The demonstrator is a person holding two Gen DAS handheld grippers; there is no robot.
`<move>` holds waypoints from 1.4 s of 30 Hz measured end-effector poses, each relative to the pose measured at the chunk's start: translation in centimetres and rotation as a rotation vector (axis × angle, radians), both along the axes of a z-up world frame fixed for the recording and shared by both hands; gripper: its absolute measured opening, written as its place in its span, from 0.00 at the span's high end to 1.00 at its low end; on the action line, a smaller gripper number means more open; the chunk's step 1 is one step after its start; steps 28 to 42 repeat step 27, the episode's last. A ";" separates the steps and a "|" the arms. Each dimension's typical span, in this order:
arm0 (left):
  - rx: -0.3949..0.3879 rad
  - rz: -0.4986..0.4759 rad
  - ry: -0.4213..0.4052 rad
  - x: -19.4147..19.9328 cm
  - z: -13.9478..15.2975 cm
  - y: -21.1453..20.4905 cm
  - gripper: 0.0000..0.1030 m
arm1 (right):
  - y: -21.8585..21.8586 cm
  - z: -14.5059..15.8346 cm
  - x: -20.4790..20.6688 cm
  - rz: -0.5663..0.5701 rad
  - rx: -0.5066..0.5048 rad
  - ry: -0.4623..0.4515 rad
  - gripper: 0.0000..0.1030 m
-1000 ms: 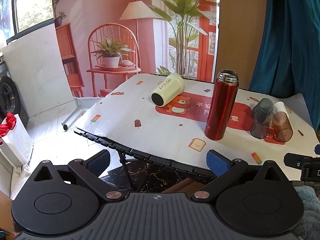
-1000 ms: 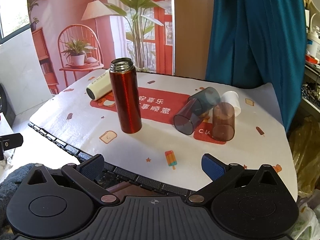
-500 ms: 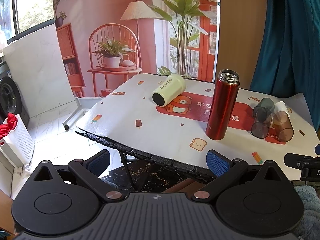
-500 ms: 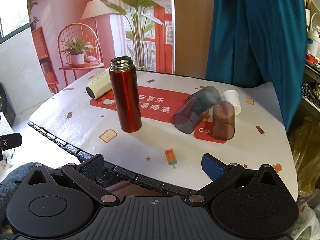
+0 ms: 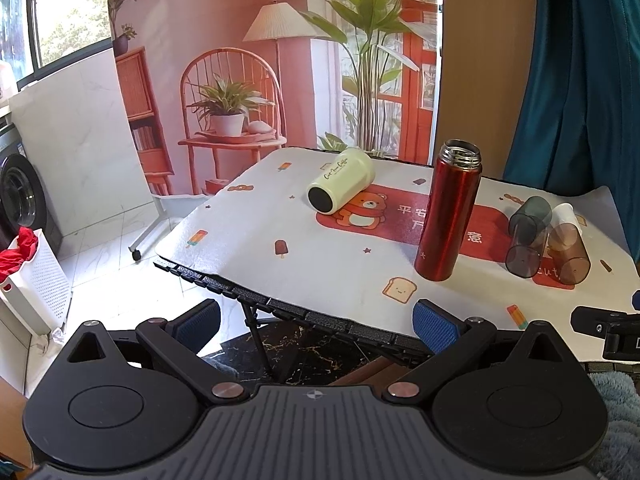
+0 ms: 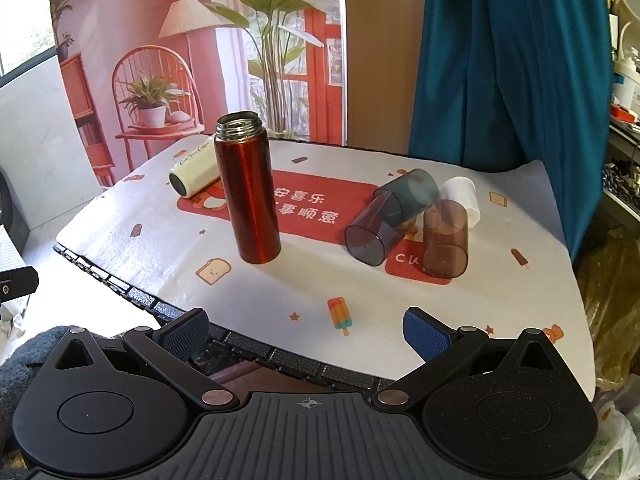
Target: Flip cup upright
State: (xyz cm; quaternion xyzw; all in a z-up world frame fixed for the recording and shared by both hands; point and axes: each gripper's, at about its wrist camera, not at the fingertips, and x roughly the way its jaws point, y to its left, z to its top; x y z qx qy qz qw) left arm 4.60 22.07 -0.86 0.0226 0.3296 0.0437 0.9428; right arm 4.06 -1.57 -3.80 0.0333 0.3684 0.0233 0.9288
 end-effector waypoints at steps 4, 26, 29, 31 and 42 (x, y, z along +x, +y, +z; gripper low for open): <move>0.000 0.001 0.000 0.0 0.0 0.1 0.00 | 0.0 0.0 0.0 0.000 0.000 0.001 0.00; 0.008 -0.003 -0.011 -0.3 0.1 0.3 0.00 | -0.1 0.0 0.1 0.000 0.001 0.001 0.00; 0.008 -0.003 -0.011 -0.3 0.1 0.3 0.00 | -0.1 0.0 0.1 0.000 0.001 0.001 0.00; 0.008 -0.003 -0.011 -0.3 0.1 0.3 0.00 | -0.1 0.0 0.1 0.000 0.001 0.001 0.00; 0.008 -0.003 -0.011 -0.3 0.1 0.3 0.00 | -0.1 0.0 0.1 0.000 0.001 0.001 0.00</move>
